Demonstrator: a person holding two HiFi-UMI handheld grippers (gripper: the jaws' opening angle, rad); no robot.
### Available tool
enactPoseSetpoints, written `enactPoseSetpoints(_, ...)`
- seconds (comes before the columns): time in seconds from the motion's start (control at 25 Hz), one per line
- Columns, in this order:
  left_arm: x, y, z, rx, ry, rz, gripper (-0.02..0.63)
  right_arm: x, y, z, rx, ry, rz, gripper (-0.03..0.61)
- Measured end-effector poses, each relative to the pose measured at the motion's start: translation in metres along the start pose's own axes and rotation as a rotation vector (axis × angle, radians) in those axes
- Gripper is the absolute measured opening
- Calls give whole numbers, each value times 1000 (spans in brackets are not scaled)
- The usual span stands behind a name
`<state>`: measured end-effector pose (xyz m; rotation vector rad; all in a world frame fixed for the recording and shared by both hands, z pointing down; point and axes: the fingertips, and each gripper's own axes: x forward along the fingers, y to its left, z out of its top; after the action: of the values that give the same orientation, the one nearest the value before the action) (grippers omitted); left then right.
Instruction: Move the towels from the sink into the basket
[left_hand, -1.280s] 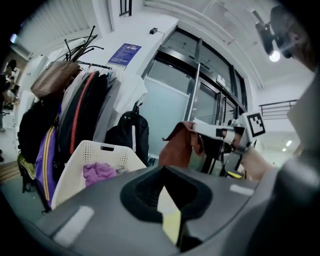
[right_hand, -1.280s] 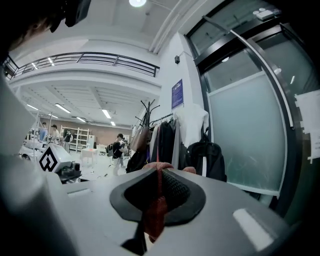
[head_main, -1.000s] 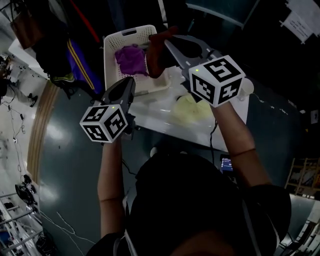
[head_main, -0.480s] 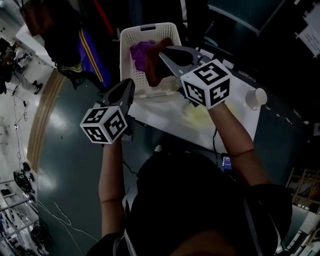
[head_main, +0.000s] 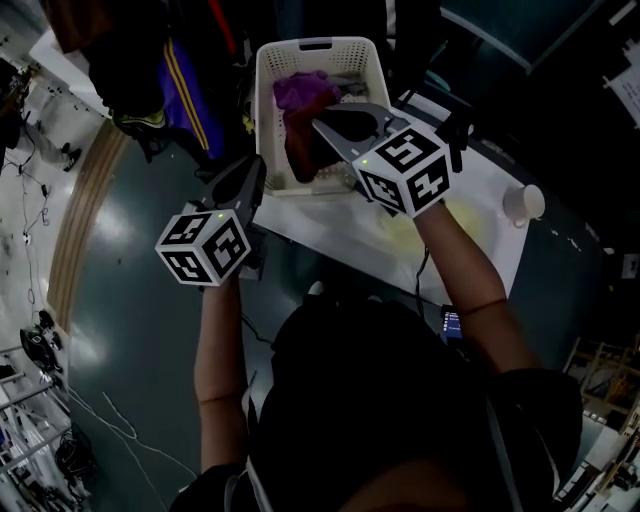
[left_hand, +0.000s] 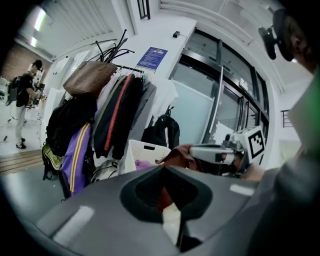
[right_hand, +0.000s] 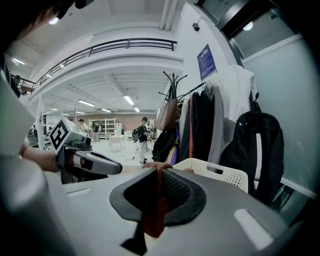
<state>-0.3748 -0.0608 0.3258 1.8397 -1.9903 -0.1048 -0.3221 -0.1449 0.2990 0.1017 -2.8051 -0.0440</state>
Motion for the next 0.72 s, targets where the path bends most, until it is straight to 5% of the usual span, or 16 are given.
enactPoseSetpoints(0.56,0,23,-6,-37,3,20,9,25,1,-17,20,50,19,44)
enactPoseSetpoints(0.72,1,24,-6,-42,1,21,8,27,-1,-18,40,45,10,116)
